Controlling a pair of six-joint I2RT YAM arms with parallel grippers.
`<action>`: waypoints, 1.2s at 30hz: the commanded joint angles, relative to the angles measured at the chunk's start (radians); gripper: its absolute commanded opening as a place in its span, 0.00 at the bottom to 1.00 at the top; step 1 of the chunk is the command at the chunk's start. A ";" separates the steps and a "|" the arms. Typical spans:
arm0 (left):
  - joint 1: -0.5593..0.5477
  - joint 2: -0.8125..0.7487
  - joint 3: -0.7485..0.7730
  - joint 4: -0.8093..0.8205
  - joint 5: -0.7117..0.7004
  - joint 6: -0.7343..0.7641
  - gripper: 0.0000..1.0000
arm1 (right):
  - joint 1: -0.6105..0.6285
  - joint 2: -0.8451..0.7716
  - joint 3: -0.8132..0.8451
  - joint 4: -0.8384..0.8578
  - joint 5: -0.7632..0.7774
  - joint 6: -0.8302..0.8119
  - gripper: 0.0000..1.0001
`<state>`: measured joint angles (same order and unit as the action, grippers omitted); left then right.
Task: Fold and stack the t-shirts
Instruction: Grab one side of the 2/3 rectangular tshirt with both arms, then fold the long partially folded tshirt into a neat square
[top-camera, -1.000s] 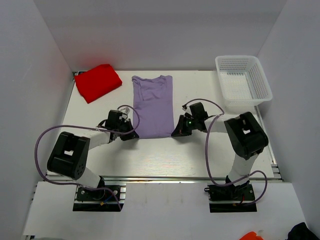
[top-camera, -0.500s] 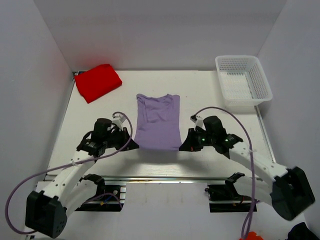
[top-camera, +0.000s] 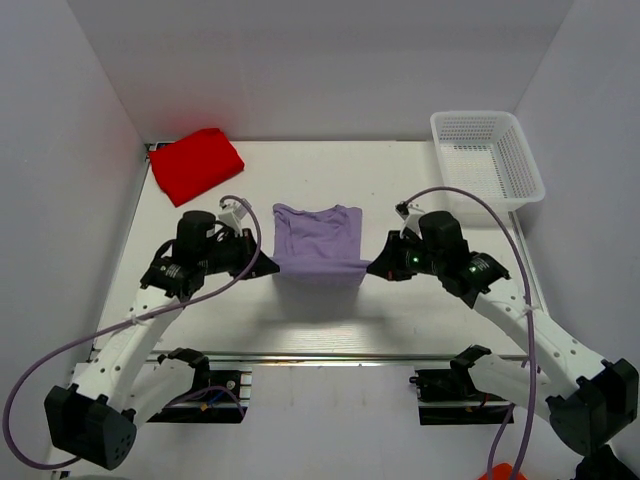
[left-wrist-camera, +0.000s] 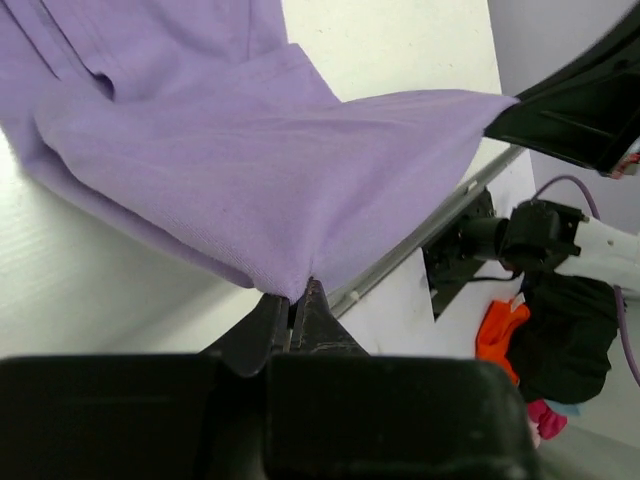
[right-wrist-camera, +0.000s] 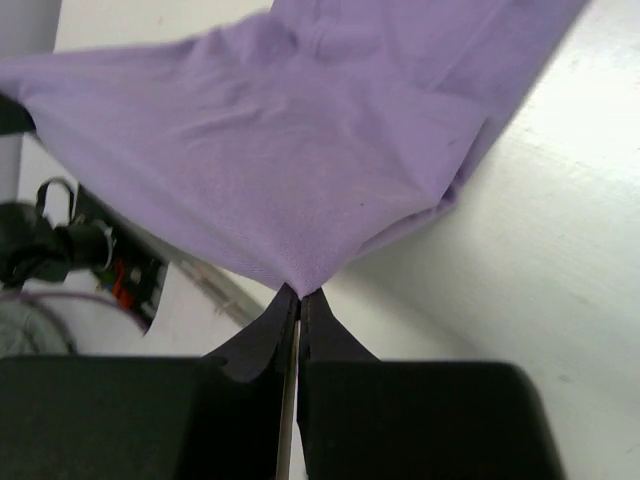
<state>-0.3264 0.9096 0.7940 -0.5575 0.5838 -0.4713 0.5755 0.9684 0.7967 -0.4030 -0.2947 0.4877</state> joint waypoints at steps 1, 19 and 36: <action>0.010 0.067 0.048 0.036 -0.073 0.002 0.00 | -0.012 0.021 0.090 -0.002 0.176 -0.014 0.00; 0.038 0.429 0.290 0.130 -0.288 -0.049 0.00 | -0.091 0.364 0.367 0.000 0.281 -0.086 0.00; 0.108 0.699 0.447 0.194 -0.289 -0.058 0.00 | -0.186 0.719 0.605 0.010 0.143 -0.155 0.00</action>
<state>-0.2581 1.5887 1.1870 -0.3840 0.3473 -0.5312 0.4248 1.6474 1.3289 -0.3931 -0.1413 0.3752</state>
